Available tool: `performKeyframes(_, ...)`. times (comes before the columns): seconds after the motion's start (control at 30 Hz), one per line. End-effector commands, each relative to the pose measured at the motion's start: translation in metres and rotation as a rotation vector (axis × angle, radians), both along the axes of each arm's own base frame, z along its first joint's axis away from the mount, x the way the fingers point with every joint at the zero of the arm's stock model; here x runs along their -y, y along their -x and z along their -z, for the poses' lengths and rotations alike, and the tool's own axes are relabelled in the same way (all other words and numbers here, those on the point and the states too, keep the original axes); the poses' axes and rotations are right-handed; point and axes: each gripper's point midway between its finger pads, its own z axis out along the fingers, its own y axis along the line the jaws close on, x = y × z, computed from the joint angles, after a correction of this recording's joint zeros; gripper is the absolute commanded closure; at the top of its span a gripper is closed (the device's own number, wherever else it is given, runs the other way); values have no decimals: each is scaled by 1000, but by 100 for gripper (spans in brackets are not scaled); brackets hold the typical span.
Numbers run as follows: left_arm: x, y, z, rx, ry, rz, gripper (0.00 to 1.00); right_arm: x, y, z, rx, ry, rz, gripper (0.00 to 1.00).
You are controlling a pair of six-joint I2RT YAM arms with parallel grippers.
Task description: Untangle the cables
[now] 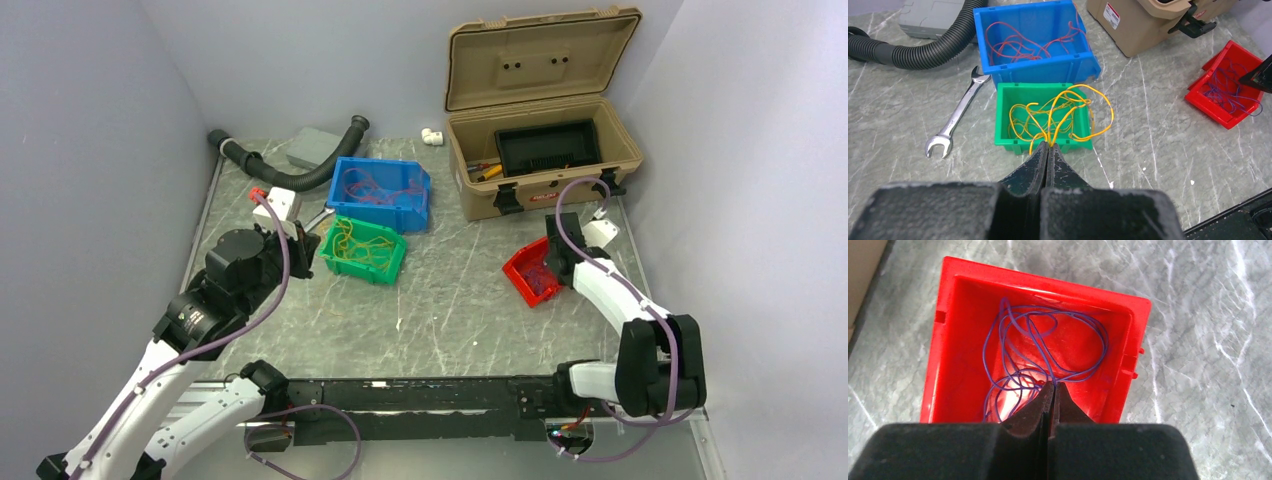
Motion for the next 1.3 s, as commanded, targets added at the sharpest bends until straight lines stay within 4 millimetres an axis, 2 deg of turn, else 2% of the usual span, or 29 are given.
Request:
performKeyframes(0.0, 2, -2, -21, 60, 18, 13, 100, 13, -5, -5, 68, 20, 104, 100)
performKeyframes(0.1, 3, -3, -21, 57, 18, 14, 100, 20, -4, -5, 93, 26, 166, 100)
performKeyframes(0.23, 4, -6, -17, 48, 12, 13, 100, 33, -3, 5, 102, -35, 295, 100)
performKeyframes(0.37, 9, -10, -17, 45, 12, 22, 100, 30, -7, 11, 98, -146, 375, 100)
performKeyframes(0.57, 13, -15, -19, 44, 7, 30, 100, 29, -18, -8, 157, -154, 342, 98)
performKeyframes(0.67, 17, -17, -17, 36, 8, 42, 100, 27, -21, -32, 206, -130, 257, 72)
performKeyframes(0.8, 28, -24, -16, 27, 19, 66, 100, 34, -10, -62, 263, -95, 255, 66)
performKeyframes(0.93, 42, -36, -16, 29, 31, 90, 100, 33, 1, -79, 262, -75, 211, 51)
performKeyframes(1.07, 51, -51, -23, 39, 24, 92, 100, 22, 1, -97, 284, -66, 70, 33)
performKeyframes(1.27, 62, -78, -47, 91, 26, 68, 100, -3, -1, -124, 398, -74, -165, 20)
